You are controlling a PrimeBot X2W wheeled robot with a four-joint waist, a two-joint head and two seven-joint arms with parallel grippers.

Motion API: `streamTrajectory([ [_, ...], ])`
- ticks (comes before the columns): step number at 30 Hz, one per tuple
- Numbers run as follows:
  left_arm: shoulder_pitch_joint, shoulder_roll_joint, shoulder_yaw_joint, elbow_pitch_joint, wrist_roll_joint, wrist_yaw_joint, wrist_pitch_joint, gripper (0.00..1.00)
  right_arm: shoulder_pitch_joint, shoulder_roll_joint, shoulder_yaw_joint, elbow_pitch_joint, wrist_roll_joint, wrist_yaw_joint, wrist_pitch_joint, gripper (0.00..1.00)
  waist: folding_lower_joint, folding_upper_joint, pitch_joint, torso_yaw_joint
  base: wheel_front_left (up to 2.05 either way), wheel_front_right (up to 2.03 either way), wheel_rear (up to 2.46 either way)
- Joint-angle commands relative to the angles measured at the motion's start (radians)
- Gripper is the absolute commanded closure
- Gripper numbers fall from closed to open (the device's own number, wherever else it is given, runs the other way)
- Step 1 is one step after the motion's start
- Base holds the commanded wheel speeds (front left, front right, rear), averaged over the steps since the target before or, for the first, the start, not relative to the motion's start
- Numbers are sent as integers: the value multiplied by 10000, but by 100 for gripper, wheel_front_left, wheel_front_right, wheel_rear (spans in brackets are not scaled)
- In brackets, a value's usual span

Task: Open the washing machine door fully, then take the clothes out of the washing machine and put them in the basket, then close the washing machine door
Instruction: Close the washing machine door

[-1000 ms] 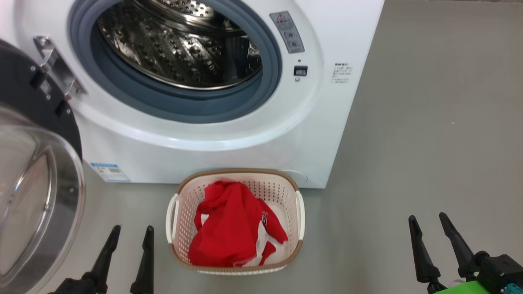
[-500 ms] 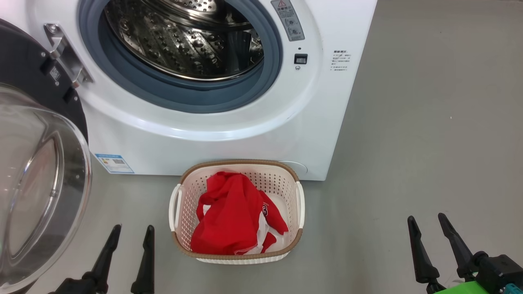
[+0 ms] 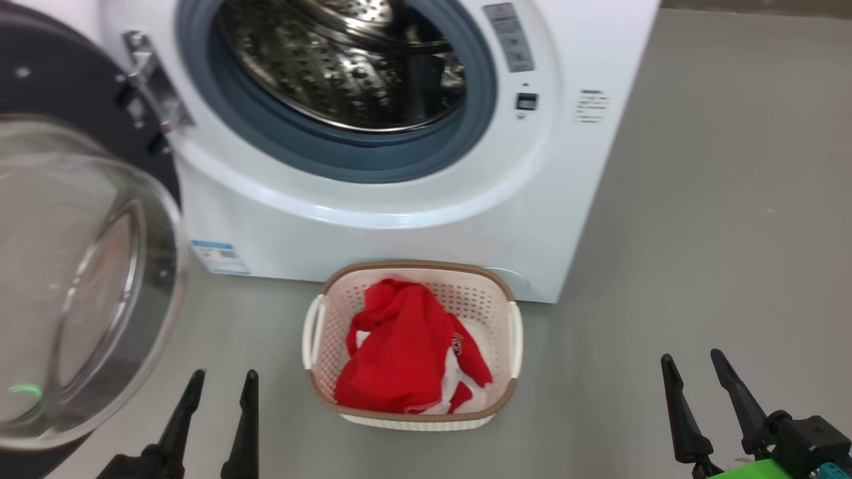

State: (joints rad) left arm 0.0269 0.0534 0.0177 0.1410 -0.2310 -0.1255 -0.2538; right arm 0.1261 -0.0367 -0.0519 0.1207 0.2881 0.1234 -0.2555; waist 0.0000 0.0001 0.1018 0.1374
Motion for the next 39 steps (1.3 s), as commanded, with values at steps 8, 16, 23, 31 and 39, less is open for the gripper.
streamTrajectory([
  [8,70,-13,549,81,-127,-52,-80,0,19,-135,449,-86,-135,73,-63,0,0,-1,-265,1727,0,0,0],
  [16,338,-29,340,349,-497,-44,-80,0,126,-185,642,33,-78,73,-63,0,0,-1,-605,3176,0,0,0],
  [23,530,-30,339,190,-850,194,-80,0,-138,-352,1177,211,-27,73,-63,0,0,-1,-510,3841,0,0,0],
  [31,744,-31,506,-185,-1196,539,-80,0,-817,-675,1958,572,130,73,-63,0,0,-1,-316,3993,0,0,0],
  [39,976,-31,560,-477,-1410,794,-80,0,-1145,-814,2332,805,276,73,-63,0,0,-1,-320,4034,0,0,0],
])
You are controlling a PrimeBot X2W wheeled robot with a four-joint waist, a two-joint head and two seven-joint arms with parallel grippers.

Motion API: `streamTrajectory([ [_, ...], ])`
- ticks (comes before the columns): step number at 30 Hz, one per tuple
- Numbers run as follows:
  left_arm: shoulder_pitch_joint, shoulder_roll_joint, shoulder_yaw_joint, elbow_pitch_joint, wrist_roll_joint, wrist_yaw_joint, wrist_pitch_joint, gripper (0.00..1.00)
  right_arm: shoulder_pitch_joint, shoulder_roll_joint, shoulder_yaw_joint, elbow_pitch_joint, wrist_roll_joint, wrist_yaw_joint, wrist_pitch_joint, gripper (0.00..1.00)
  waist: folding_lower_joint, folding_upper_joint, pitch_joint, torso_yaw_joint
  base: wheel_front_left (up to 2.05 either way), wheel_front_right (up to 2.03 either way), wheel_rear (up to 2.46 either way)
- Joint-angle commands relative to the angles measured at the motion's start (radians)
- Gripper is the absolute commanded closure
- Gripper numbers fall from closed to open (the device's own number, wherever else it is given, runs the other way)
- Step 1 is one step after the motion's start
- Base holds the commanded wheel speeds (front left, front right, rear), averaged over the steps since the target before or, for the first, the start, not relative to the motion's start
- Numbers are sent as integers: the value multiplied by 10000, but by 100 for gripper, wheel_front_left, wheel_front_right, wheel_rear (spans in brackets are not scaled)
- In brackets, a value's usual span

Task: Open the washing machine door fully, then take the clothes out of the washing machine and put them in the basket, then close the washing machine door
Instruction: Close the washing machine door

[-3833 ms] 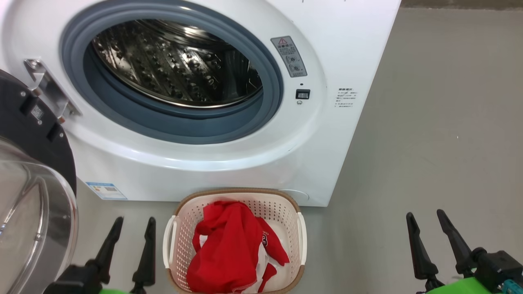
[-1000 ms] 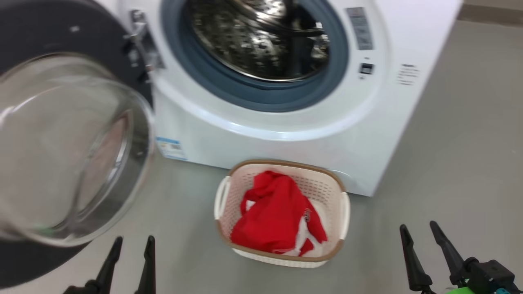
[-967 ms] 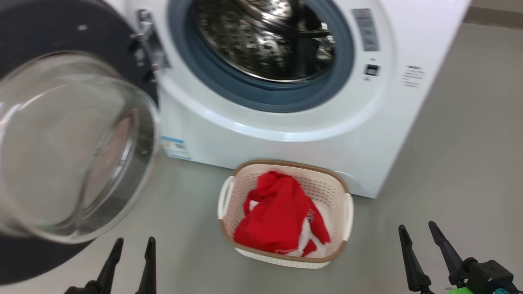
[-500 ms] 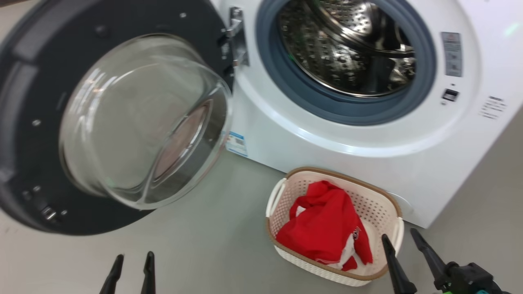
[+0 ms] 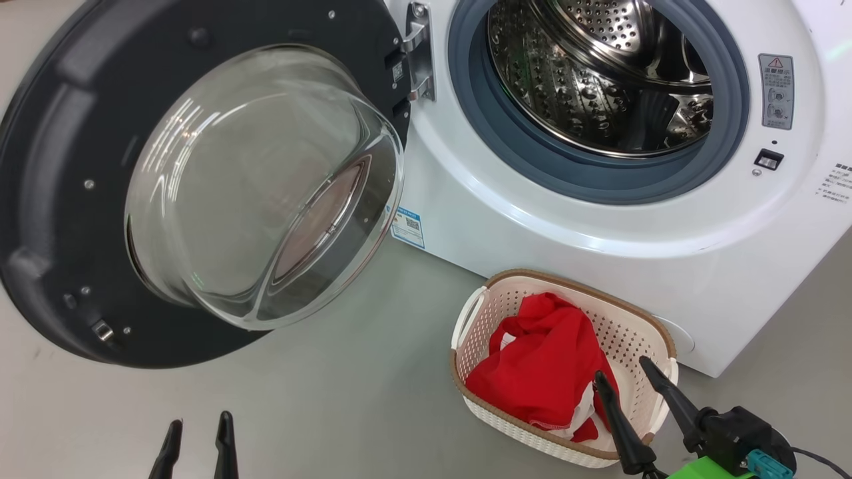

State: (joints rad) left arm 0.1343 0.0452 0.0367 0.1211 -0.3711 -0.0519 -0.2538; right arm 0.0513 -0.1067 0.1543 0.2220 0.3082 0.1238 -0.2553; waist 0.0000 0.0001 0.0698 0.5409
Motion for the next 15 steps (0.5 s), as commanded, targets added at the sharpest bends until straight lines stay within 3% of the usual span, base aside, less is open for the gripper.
streamTrajectory([
  [1,-80,51,369,-302,-17,73,-80,0,-400,-117,292,-197,86,69,-65,0,0,-1,-10,-3,0,0,0],
  [7,-121,51,343,-448,-35,74,-80,0,-360,-121,323,-189,114,69,-65,0,0,-1,-38,-26,0,0,0],
  [9,-164,51,363,-516,-72,58,-80,52,-340,-109,307,-201,109,69,-65,0,0,-1,-37,-30,0,0,0],
  [10,-188,51,387,-560,-80,52,-80,67,-331,-101,296,-207,107,69,-65,0,0,-1,-35,-32,0,0,0],
  [11,-226,51,423,-626,-67,45,-80,92,-323,-92,280,-216,104,69,-65,0,0,-1,-28,-32,0,0,0],
  [12,-279,51,468,-703,-53,31,-80,100,-317,-83,266,-224,98,69,-65,0,0,-1,-18,-31,0,0,0],
  [15,-592,51,797,-1084,-155,-46,-80,100,-310,-65,235,-238,74,69,-65,0,0,-1,28,-21,0,0,0],
])
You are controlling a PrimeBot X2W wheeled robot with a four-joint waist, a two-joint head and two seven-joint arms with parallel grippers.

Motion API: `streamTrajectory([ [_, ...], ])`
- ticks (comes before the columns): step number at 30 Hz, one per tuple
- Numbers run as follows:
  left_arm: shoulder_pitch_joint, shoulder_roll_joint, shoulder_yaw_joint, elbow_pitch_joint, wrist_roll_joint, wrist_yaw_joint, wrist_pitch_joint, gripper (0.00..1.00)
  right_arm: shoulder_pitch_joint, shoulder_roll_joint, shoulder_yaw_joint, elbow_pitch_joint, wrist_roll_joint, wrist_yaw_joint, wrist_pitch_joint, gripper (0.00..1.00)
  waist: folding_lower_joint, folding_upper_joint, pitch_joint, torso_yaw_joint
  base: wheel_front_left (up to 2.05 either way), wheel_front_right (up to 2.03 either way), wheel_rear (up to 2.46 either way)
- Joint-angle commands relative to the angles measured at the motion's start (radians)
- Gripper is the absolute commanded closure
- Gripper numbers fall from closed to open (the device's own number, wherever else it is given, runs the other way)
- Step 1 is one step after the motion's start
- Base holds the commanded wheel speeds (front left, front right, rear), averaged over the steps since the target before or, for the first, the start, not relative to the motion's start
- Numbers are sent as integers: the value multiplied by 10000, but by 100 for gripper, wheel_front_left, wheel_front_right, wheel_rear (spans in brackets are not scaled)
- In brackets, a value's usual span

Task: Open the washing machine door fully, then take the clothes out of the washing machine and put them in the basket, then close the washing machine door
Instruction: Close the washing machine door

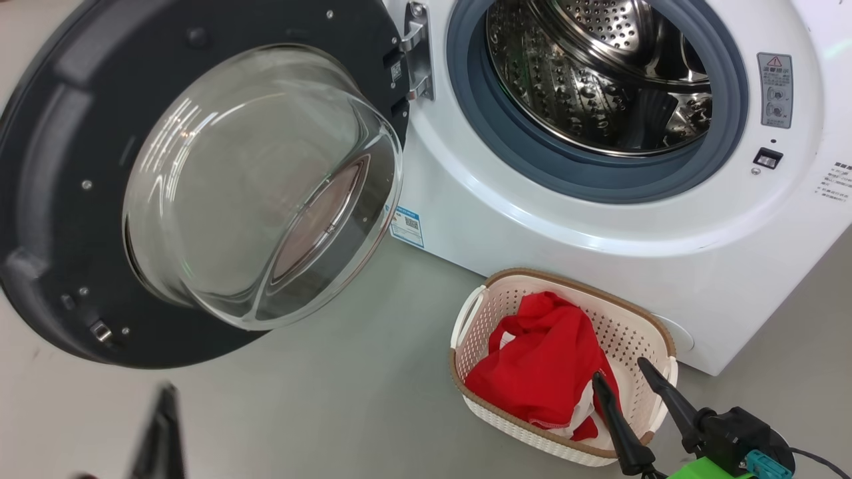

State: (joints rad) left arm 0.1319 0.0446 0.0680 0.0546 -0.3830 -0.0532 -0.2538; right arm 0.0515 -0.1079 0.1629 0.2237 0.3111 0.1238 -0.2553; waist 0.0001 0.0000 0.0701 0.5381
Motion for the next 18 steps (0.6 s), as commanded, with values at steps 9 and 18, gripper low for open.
streamTrajectory([
  [9,-2889,112,2628,-2706,613,-635,-80,100,-354,18,109,-298,-69,69,-65,0,-1,0,278,28,0,0,0],
  [18,-6302,2318,3553,-1592,-201,-770,-80,100,-410,-38,18,-341,-168,69,-65,0,-1,0,573,34,0,0,0],
])
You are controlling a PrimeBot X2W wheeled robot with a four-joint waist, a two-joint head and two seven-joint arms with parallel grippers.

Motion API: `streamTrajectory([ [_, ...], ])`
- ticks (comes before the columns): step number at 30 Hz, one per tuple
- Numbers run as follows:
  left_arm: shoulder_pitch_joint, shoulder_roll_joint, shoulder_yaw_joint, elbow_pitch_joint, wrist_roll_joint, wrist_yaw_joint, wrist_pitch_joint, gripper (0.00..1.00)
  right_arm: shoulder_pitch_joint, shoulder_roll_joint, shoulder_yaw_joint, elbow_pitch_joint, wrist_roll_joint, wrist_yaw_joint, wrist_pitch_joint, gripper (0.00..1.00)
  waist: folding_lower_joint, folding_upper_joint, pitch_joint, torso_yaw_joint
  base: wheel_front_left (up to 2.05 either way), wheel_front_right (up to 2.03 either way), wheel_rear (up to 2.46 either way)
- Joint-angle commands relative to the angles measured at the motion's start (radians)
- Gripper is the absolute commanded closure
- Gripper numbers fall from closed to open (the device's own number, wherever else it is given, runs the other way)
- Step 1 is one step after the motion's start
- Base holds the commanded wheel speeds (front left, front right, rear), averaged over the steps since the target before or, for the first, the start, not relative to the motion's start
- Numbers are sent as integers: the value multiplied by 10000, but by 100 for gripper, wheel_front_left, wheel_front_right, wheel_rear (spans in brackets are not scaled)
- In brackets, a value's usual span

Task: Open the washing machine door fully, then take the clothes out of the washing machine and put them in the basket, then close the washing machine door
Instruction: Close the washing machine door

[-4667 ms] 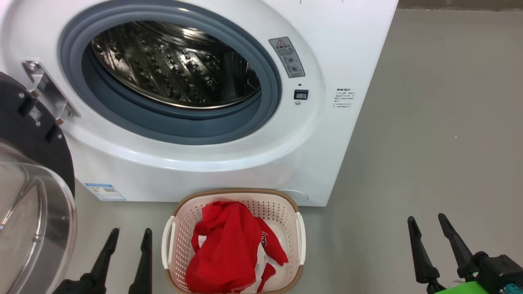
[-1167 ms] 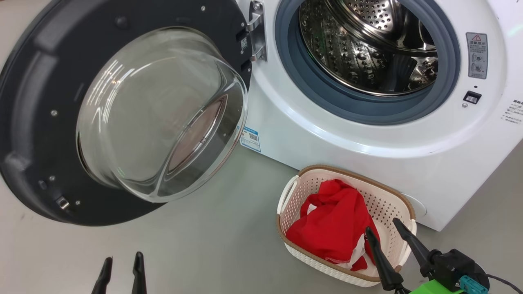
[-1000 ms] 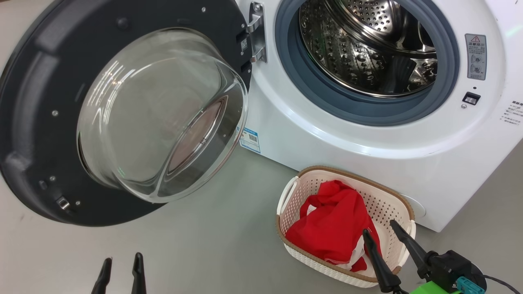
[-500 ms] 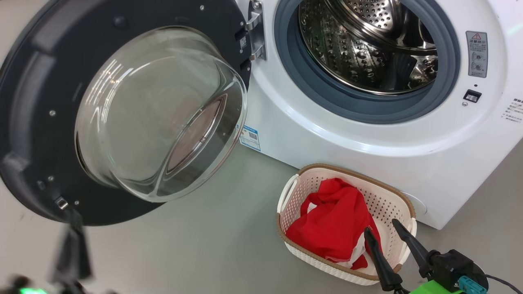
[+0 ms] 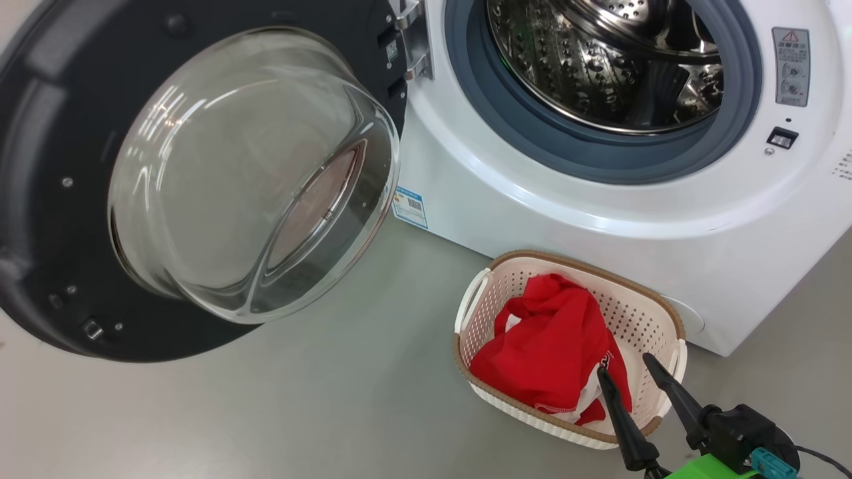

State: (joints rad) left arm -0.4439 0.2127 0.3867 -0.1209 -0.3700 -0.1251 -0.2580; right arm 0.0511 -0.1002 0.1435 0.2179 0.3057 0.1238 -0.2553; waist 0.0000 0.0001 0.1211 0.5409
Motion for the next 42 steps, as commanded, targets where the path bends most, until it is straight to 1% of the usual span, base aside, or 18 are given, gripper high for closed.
streamTrajectory([
  [1,-923,841,467,579,-670,-51,-38,100,-413,-123,196,-287,-121,69,-65,0,0,-1,78,9,0,0,0],
  [3,-1624,1230,636,1667,-1546,-52,-38,100,-426,-133,167,-293,-133,69,-65,0,0,-1,109,10,0,0,0],
  [4,-1624,1230,636,1667,-1546,-52,-38,100,-426,-133,167,-293,-133,69,-65,0,0,-1,109,10,0,0,0],
  [6,-2274,1753,674,3021,-2397,-53,70,100,-426,-127,137,-305,-146,69,-65,0,0,-1,124,6,0,0,0],
  [9,-3177,2420,631,4950,-3610,-54,804,100,-422,-112,81,-343,-175,69,-65,0,0,-1,174,1,0,0,0],
  [10,-3461,2587,626,5561,-4016,-54,1114,100,-420,-108,59,-357,-187,69,-65,0,0,-1,199,1,0,0,0],
  [12,-3922,2845,503,6741,-4774,-54,2055,100,-410,-97,9,-374,-211,69,-65,0,0,-1,243,4,0,0,0],
  [13,-4246,3149,325,7624,-5227,-54,2740,100,-393,-89,-24,-389,-234,69,-65,0,0,-1,281,7,0,0,0],
  [15,-4465,3330,16,8322,-5703,-54,3658,100,-370,-83,-48,-402,-248,69,-65,0,0,-1,303,6,0,0,0],
  [18,-4464,3631,-652,8883,-6150,-55,4771,100,-340,-87,-78,-424,-257,69,-65,0,0,-1,326,1,0,0,0],
  [24,-4233,3869,-1720,9311,-7267,-55,6987,100,-290,-104,-133,-487,-277,69,-65,0,0,-1,361,-2,0,0,0],
  [30,-3807,3990,-2411,9150,-8252,-55,8558,100,-234,-74,-193,-542,-310,69,-65,0,0,-1,367,-10,0,0,0],
  [33,-3599,4101,-2644,9019,-8648,-55,9058,100,-199,-57,-205,-561,-328,69,-65,0,0,-1,365,-14,0,0,0],
  [42,-3042,4308,-3266,8141,-9661,-55,9991,100,-100,19,-256,-579,-362,69,-65,0,0,-1,209,-37,0,0,0],
])
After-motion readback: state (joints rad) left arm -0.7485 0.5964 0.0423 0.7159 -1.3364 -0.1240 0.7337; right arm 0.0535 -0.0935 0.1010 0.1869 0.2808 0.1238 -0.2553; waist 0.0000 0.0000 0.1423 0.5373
